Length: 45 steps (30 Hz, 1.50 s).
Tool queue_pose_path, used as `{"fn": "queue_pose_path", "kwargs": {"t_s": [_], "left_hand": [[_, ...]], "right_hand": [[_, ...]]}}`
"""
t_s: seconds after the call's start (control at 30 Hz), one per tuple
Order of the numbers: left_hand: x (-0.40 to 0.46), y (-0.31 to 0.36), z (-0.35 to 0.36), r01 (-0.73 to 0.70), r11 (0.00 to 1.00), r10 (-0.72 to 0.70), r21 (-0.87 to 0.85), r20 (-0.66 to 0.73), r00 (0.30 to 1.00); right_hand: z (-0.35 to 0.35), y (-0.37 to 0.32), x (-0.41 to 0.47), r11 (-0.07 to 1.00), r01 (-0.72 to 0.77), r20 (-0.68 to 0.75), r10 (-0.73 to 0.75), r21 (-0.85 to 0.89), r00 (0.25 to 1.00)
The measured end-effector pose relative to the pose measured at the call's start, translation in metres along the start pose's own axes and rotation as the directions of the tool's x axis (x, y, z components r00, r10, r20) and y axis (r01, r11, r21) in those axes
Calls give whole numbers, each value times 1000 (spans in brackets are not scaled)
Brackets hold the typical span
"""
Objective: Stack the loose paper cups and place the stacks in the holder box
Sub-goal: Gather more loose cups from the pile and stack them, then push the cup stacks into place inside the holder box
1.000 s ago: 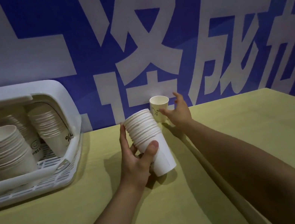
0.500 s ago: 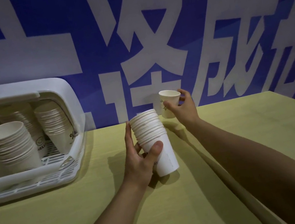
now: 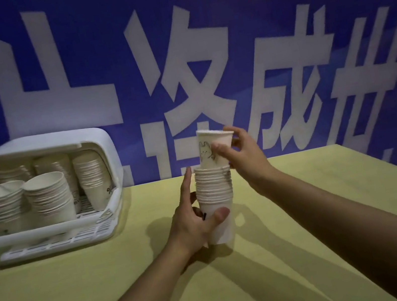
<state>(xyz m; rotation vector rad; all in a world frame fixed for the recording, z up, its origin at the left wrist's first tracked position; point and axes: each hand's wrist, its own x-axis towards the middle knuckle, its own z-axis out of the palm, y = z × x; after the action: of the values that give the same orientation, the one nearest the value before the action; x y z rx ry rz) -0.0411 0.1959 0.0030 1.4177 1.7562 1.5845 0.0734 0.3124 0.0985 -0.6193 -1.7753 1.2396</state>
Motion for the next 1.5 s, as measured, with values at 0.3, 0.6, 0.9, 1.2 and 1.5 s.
{"fn": "queue_pose_path", "kwargs": {"t_s": [0.3,0.6,0.9,1.2,1.5], "left_hand": [[-35,12,-60,-50,981,70,187,-99,993],[-82,8,-129,29,962,38,270,-239,970],[-89,11,-169,25,965,57,261,-301,952],[-67,-9,-246,108,947,107,301,-615,781],[-58,-41,-298,287,890,52,354,-705,708]], "right_hand": [[48,-5,-50,950,76,315,26,-304,949],[119,-15,-68,968,92,437,20,-233,899],[155,-24,-60,962,193,430,-95,-191,898],[196,-51,13,973,229,169,-219,-39,961],[262,1,33,967,200,188,-170,-156,967]]}}
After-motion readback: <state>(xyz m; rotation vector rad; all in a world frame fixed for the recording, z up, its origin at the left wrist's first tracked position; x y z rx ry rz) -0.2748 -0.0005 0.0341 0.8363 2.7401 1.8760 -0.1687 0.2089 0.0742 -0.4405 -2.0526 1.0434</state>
